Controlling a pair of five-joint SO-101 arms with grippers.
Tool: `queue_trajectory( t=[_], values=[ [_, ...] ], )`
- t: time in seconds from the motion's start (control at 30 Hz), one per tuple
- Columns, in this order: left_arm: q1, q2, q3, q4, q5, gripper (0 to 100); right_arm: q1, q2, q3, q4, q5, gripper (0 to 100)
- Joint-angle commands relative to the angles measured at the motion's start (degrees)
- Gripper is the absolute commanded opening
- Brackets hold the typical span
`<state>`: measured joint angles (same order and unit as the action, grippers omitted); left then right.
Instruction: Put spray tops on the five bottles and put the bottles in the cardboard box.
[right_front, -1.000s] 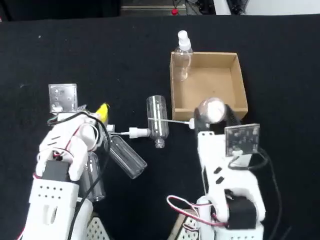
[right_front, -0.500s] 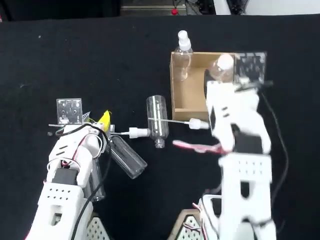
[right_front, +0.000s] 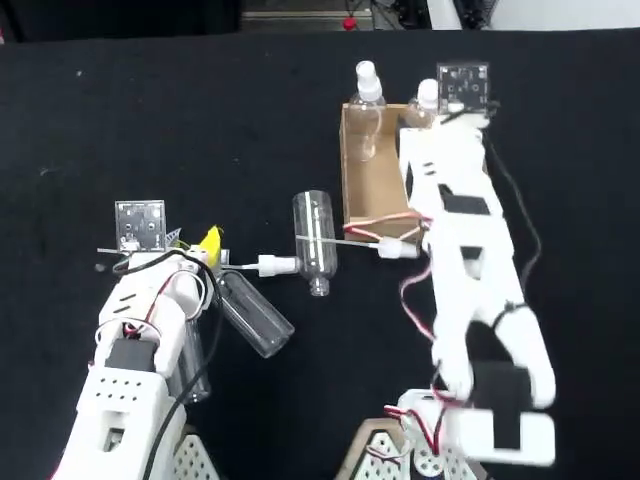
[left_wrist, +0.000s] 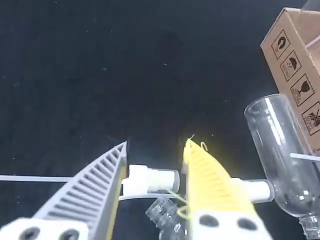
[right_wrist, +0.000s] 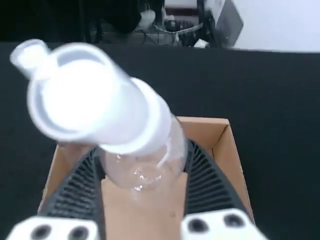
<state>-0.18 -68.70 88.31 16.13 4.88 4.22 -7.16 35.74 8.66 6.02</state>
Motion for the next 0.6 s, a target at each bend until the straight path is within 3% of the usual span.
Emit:
queue_trajectory(
  t=[0.0, 0.57],
  values=[
    [0.57, -0.62, -0.66, -1.41, -0.44, 18, 0.97, 3.3, -7.52, -1.76, 0.18, 1.1],
    [0.57, -0.62, -0.13, -1.41, -0.44, 18, 0.44, 14.46, -14.9, -2.02, 0.18, 1.1]
  ],
)
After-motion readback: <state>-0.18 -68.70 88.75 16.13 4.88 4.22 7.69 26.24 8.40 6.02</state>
